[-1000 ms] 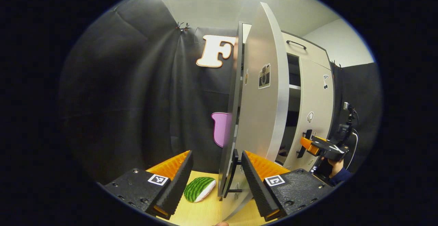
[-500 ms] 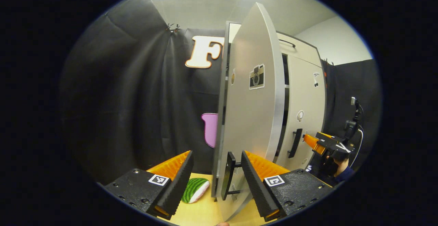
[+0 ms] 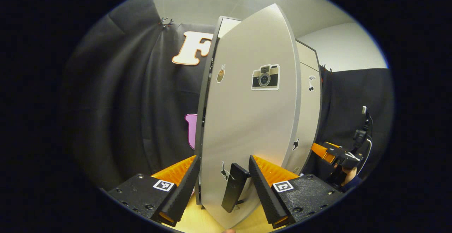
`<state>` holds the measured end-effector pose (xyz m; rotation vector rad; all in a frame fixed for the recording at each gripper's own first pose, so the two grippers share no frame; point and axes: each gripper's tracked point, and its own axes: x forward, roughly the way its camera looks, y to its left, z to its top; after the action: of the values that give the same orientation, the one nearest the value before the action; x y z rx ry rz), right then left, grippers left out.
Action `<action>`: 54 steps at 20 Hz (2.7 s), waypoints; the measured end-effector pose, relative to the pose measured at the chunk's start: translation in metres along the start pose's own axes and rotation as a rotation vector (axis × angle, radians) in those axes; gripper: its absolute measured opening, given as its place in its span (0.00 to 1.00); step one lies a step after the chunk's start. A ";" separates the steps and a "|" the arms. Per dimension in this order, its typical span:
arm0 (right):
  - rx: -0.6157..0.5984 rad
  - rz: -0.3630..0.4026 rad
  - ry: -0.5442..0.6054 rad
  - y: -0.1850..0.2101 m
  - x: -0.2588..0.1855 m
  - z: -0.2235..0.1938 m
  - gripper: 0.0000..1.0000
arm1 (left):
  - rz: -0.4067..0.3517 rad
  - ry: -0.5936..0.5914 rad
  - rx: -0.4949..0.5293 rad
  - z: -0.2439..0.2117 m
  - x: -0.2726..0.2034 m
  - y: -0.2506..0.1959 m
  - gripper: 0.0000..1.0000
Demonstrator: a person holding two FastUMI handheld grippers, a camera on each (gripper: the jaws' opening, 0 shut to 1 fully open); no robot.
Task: Grab one shoe with the right hand and put it into the shoe cabinet, grab the other shoe with the left hand and put it into the shoe cabinet; then close the right door with the right hand and the left door with the left hand.
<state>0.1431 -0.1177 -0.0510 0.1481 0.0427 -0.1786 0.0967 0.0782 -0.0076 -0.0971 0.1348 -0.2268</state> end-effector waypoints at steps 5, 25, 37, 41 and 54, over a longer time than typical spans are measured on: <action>0.016 -0.029 0.001 -0.017 0.000 -0.005 1.00 | -0.042 0.002 0.037 -0.002 0.017 -0.020 0.86; 0.012 -0.109 0.019 -0.074 -0.032 -0.009 1.00 | 0.056 -0.022 0.114 -0.006 0.061 -0.060 0.92; 0.053 -0.232 0.042 -0.136 -0.067 -0.019 0.97 | 0.111 -0.047 0.134 -0.004 0.062 -0.094 0.92; 0.053 -0.231 0.053 -0.138 -0.070 -0.023 1.00 | 0.117 -0.030 0.162 -0.011 0.070 -0.093 0.90; 0.049 -0.268 0.071 -0.156 -0.077 -0.030 1.00 | 0.058 0.009 0.097 -0.033 0.124 -0.096 0.86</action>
<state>0.0379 -0.2518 -0.0985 0.1969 0.1288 -0.4420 0.1908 -0.0459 -0.0450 0.0042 0.1356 -0.1762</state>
